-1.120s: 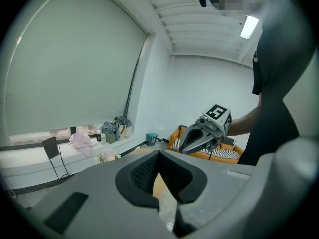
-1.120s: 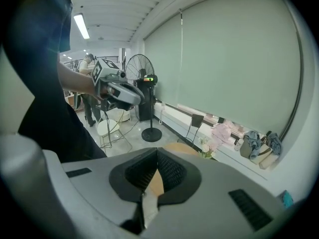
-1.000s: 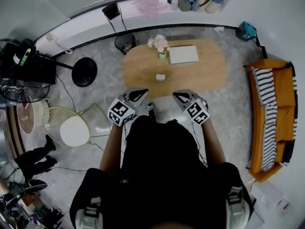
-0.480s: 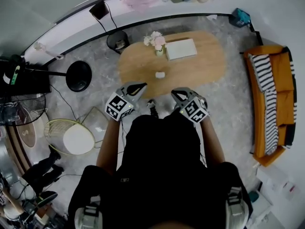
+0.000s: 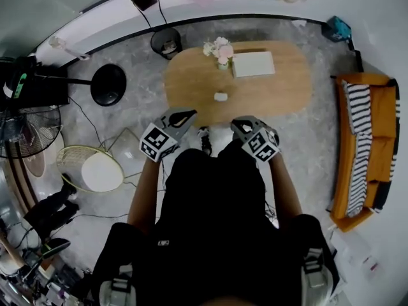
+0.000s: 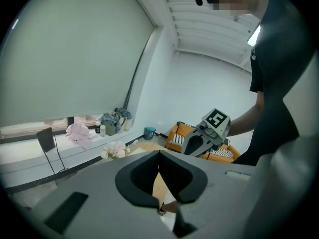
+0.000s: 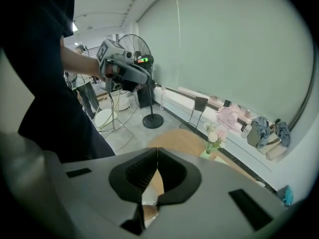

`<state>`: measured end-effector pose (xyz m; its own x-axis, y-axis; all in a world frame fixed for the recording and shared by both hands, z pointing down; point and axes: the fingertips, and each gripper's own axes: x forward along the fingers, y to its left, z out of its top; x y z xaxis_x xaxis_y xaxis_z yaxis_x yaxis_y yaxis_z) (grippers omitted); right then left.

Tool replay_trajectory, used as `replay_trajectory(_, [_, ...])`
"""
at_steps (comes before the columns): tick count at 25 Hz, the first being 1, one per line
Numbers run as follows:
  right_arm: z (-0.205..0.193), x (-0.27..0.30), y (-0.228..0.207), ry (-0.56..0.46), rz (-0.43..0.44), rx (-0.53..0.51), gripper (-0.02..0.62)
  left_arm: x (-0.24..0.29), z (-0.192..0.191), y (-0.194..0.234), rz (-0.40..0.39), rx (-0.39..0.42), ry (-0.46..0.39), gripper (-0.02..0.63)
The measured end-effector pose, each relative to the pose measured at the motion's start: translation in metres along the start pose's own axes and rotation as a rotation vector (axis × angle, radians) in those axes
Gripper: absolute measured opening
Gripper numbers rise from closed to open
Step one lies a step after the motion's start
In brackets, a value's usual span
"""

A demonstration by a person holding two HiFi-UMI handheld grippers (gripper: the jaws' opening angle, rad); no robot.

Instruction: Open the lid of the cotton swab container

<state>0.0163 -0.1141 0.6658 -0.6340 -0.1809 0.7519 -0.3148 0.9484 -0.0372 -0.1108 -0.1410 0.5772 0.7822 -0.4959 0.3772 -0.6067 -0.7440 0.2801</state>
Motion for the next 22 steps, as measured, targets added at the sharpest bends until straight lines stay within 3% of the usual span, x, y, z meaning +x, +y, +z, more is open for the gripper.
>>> replay_trajectory(8, [-0.037,0.054,-0.033,0.099,0.103,-0.044,-0.004,0.013,-0.004,0.018,0.067,-0.038,0.032,0.000])
replay_trajectory(13, [-0.072,0.102,-0.067,0.152,0.089,-0.027,-0.003,0.022,-0.004,0.036,0.110,-0.051,0.038,0.000])
replay_trajectory(16, [-0.102,0.133,-0.082,0.211,0.088,-0.027,0.033,0.028,-0.005,0.039,0.126,-0.076,0.038,0.000])
replay_trajectory(18, [-0.120,0.153,-0.088,0.244,0.090,-0.001,0.062,0.031,-0.010,0.039,0.131,-0.101,0.049,0.000])
replay_trajectory(22, [-0.154,0.193,-0.098,0.294,0.108,0.156,0.128,0.038,-0.026,0.040,0.134,-0.134,0.073,0.000])
